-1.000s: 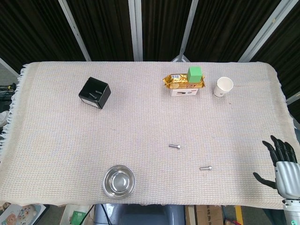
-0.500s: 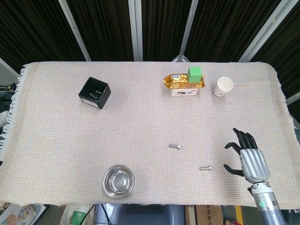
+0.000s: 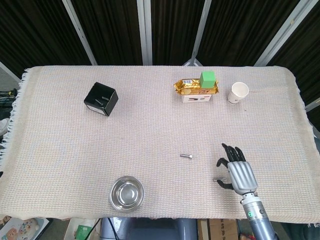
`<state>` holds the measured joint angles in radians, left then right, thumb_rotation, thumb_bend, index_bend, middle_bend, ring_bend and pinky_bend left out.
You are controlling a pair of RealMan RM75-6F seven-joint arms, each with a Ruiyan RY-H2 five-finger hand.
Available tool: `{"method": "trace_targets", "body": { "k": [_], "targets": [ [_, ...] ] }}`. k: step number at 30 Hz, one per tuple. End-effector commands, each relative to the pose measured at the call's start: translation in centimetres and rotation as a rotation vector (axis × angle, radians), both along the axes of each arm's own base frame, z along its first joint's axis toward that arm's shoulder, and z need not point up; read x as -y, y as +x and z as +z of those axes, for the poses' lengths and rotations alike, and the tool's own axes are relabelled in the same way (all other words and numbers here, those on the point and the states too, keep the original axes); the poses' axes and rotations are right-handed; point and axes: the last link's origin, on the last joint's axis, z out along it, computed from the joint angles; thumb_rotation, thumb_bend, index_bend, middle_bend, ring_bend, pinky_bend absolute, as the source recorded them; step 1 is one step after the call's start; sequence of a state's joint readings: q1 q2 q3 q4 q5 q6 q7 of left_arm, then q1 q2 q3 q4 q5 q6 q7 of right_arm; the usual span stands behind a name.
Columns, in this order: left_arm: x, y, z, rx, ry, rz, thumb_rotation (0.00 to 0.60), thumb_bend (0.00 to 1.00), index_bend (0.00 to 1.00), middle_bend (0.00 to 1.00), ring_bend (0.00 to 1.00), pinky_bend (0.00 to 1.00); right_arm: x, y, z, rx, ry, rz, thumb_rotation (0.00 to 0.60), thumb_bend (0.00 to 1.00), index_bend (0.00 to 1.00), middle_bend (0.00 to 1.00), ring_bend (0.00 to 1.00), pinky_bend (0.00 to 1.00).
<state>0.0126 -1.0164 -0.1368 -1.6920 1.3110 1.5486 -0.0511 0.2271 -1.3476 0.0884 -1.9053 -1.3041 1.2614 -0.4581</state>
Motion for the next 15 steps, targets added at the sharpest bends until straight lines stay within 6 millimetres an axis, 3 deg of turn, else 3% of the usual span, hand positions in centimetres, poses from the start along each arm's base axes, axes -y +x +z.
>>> {"method": "trace_targets", "body": {
  "k": [1, 15],
  "targets": [
    [0.0, 0.0, 0.0, -0.001, -0.001, -0.001, 0.600, 0.07, 0.16, 0.11, 0.02, 0.05, -0.1, -0.3, -0.7, -0.010, 0.005, -0.011, 0.600, 0.18, 0.48, 0.05, 0.06, 0.04],
    [0.0, 0.1, -0.1, -0.006, -0.003, 0.003, 0.600, 0.07, 0.17, 0.11, 0.02, 0.05, -0.5, -2.0, -2.1, -0.037, 0.031, -0.048, 0.600, 0.18, 0.49, 0.05, 0.06, 0.04]
  ]
}}
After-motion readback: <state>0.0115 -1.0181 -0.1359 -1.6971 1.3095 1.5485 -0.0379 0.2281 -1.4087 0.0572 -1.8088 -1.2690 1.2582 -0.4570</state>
